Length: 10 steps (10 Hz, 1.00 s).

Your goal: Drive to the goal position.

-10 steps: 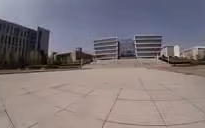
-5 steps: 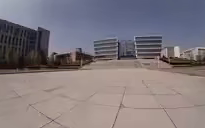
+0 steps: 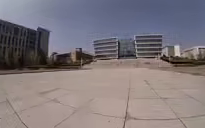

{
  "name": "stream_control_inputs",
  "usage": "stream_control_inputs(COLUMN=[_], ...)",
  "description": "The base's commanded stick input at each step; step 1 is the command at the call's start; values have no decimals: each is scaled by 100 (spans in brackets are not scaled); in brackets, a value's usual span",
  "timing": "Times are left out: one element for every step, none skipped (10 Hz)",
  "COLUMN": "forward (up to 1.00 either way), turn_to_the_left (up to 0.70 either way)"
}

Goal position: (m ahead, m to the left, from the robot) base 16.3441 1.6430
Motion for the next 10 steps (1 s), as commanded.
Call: stream_control_inputs(forward=[70,70,70,70,70,70,70,70,70,70], turn_to_the_left=[0,0,0,0,0,0,0,0,0,0])
